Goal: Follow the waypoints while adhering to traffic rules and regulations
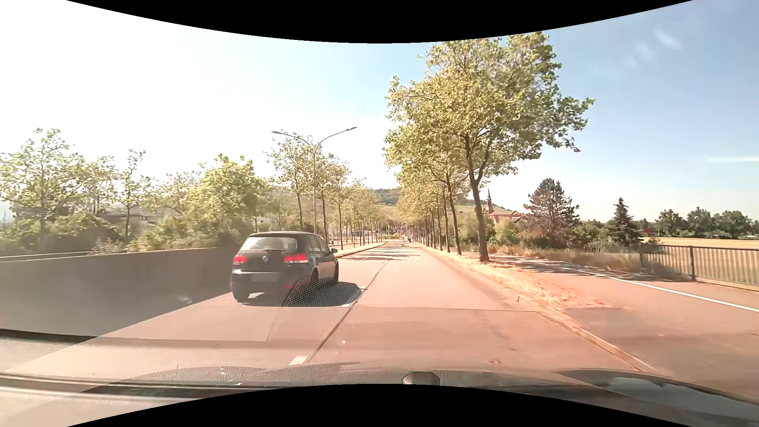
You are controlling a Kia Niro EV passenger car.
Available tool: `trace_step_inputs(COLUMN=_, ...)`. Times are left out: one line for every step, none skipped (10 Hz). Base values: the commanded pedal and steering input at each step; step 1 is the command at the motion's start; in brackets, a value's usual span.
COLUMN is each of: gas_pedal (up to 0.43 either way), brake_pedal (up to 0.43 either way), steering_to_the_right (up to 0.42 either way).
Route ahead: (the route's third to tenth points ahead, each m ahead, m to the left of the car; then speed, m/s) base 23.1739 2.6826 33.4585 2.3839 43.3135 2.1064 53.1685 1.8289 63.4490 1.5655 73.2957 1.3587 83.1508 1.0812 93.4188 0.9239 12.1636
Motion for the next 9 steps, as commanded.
trace_step_inputs(gas_pedal=0.067, brake_pedal=0.000, steering_to_the_right=-0.009)
trace_step_inputs(gas_pedal=0.067, brake_pedal=0.000, steering_to_the_right=-0.009)
trace_step_inputs(gas_pedal=0.067, brake_pedal=0.000, steering_to_the_right=-0.009)
trace_step_inputs(gas_pedal=0.067, brake_pedal=0.000, steering_to_the_right=-0.009)
trace_step_inputs(gas_pedal=0.067, brake_pedal=0.000, steering_to_the_right=-0.009)
trace_step_inputs(gas_pedal=0.059, brake_pedal=0.000, steering_to_the_right=-0.009)
trace_step_inputs(gas_pedal=0.059, brake_pedal=0.000, steering_to_the_right=-0.006)
trace_step_inputs(gas_pedal=0.047, brake_pedal=0.000, steering_to_the_right=-0.005)
trace_step_inputs(gas_pedal=0.028, brake_pedal=0.000, steering_to_the_right=-0.005)
